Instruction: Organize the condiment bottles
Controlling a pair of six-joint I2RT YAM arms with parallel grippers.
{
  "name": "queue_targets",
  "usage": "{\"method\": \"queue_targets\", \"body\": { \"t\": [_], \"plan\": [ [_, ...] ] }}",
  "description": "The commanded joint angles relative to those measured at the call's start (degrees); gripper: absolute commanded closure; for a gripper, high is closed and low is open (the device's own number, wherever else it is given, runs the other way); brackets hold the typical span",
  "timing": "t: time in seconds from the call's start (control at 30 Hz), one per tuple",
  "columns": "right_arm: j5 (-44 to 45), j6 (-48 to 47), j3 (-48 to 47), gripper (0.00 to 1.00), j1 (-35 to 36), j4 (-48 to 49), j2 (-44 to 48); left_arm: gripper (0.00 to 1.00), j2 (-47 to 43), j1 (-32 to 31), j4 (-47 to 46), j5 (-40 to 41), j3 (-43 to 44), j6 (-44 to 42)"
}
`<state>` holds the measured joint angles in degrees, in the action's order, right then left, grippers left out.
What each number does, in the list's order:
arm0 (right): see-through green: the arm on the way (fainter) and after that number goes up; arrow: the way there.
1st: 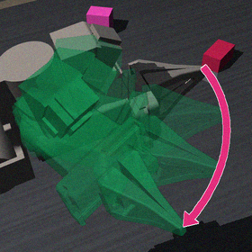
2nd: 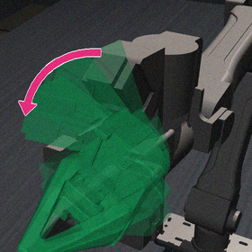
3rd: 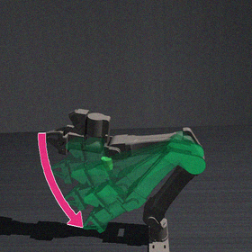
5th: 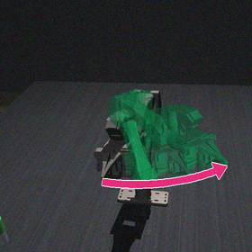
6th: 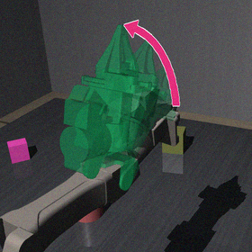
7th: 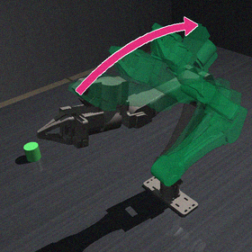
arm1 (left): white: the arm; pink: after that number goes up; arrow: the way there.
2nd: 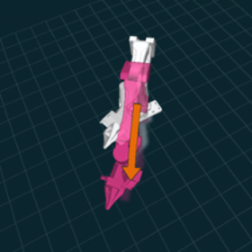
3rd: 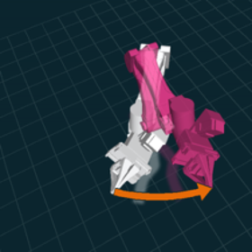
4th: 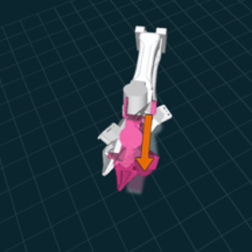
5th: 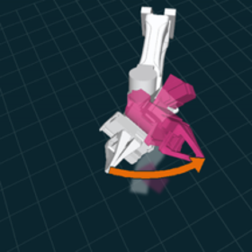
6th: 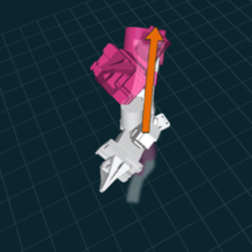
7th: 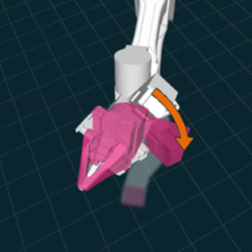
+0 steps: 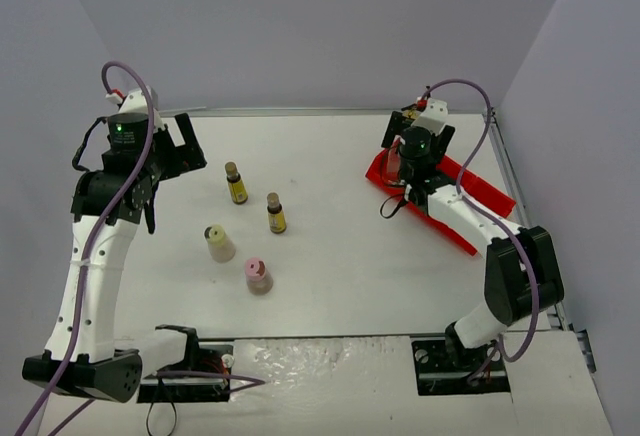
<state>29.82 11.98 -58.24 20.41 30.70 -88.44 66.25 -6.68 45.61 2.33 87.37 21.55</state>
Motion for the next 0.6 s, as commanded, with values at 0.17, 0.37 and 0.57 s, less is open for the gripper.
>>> {"method": "queue_targets", "body": {
  "t": [0.17, 0.37, 0.57],
  "plan": [
    [-14.69, 4.69, -3.10, 0.05, 2.13, -15.60, 15.41, 0.03, -2.00, 0.26, -3.06, -0.39, 0.44, 0.15],
    [-24.60, 2.07, -7.14, 0.03, 11.84, -17.57, 11.07, 0.03, -2.08, 0.32, -3.16, -0.10, 0.32, 0.67],
    [-29.29, 0.69, -14.18, 0.03, 19.09, -17.02, -0.09, 0.03, -3.43, 0.28, -2.84, -0.18, 0.10, 1.10]
  ]
}}
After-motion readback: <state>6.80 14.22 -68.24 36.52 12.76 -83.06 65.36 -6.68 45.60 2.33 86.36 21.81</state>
